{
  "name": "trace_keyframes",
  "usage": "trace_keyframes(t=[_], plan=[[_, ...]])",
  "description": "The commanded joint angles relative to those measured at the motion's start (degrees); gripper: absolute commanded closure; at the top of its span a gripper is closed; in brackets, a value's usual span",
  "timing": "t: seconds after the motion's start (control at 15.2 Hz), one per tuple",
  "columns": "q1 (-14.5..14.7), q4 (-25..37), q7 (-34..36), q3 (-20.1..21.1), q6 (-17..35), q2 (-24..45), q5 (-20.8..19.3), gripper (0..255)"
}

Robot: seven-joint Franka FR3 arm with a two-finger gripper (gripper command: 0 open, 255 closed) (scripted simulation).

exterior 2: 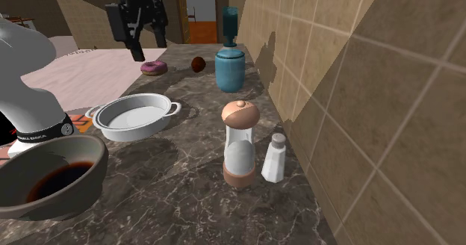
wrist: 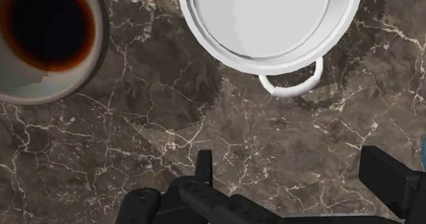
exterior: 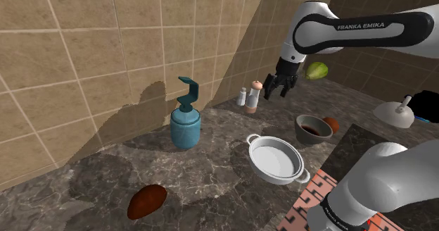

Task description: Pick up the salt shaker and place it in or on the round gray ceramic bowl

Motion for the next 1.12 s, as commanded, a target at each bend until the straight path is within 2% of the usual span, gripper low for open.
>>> trace_keyframes(t=[0.0, 0.53, 1.06], plan=[[-0.4, 0.7, 0.0, -0.2, 4.0, 3.7, -0.5, 0], [-1.9, 6.9, 0.6, -1.3, 16.8, 19.2, -2.3, 0], [-3.2, 17.7, 1.5, -2.5, 25.5, 35.1, -3.3, 0]])
